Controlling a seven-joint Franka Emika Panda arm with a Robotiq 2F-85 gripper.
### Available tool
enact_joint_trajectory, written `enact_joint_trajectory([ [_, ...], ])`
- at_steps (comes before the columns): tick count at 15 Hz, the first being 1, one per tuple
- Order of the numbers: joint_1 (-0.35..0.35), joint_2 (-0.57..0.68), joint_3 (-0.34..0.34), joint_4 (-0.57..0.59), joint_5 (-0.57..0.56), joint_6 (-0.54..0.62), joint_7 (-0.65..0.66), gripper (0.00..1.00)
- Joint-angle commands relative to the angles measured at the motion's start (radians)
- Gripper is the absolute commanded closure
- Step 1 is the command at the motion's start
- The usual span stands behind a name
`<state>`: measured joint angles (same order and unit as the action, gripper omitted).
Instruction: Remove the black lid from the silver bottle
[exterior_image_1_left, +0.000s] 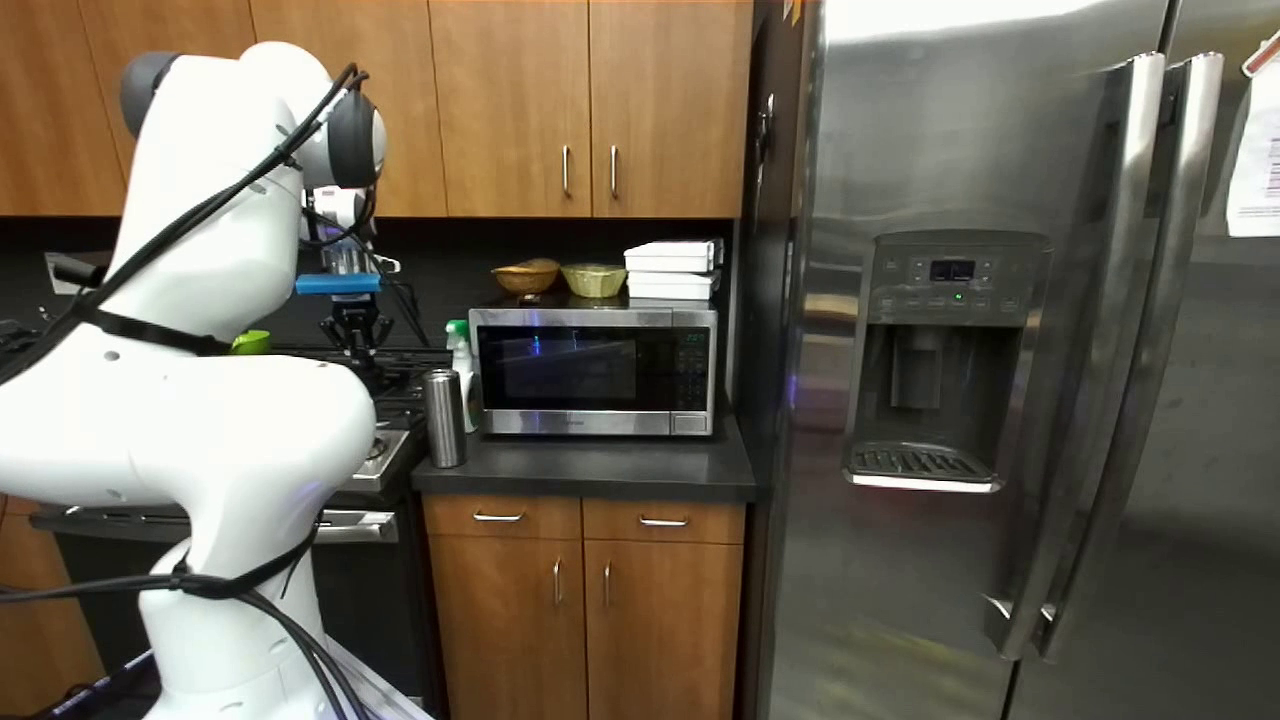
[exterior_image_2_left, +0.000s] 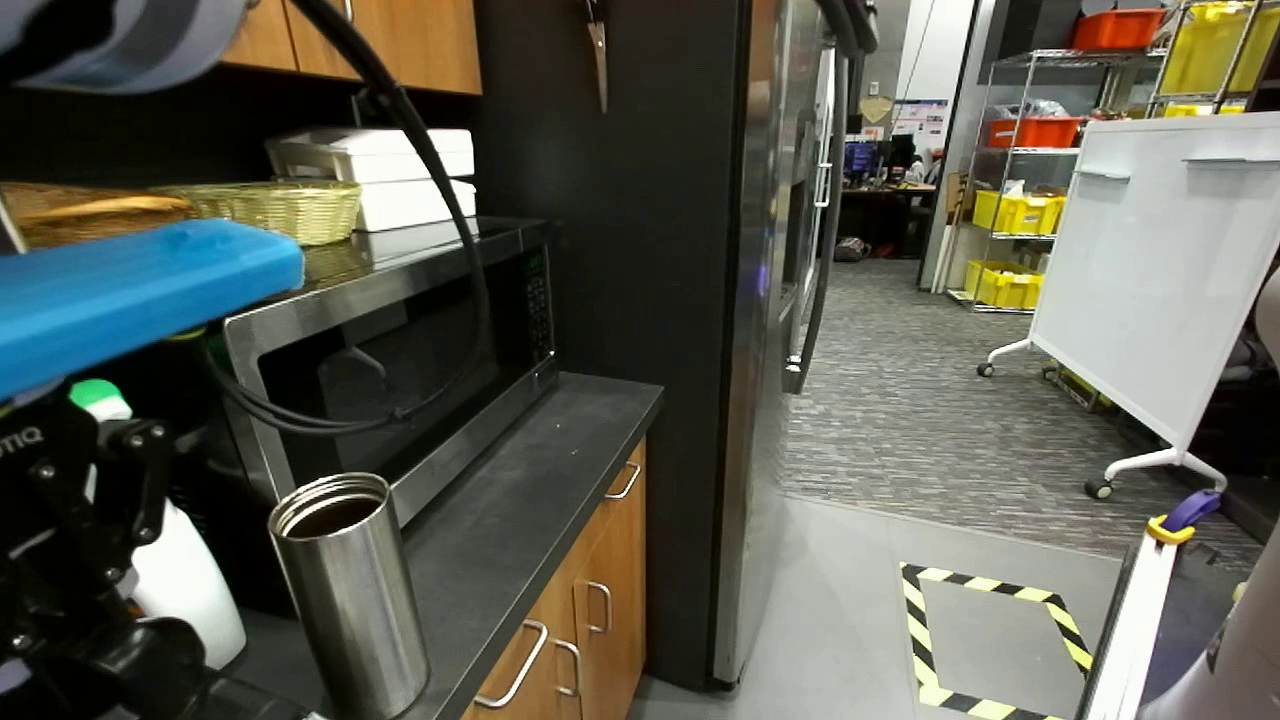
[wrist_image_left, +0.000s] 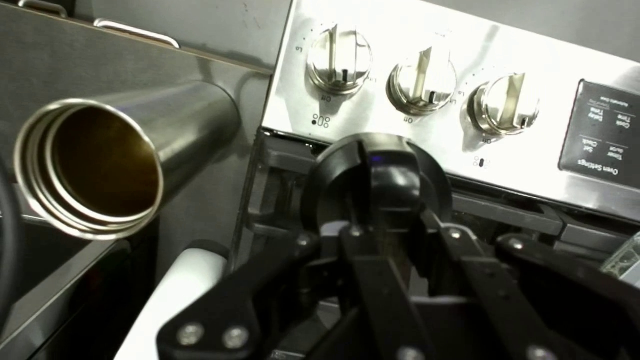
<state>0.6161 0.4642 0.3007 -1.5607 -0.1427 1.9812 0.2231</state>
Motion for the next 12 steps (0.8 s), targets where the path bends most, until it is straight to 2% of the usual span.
enact_joint_trajectory([
  [1, -0.003, -0.013, -0.002, -0.027, 0.001, 0.045, -0.020, 0.94],
  [12, 0.021, 0.077, -0.019, 0.021, -0.029, 0.113, -0.034, 0.94],
])
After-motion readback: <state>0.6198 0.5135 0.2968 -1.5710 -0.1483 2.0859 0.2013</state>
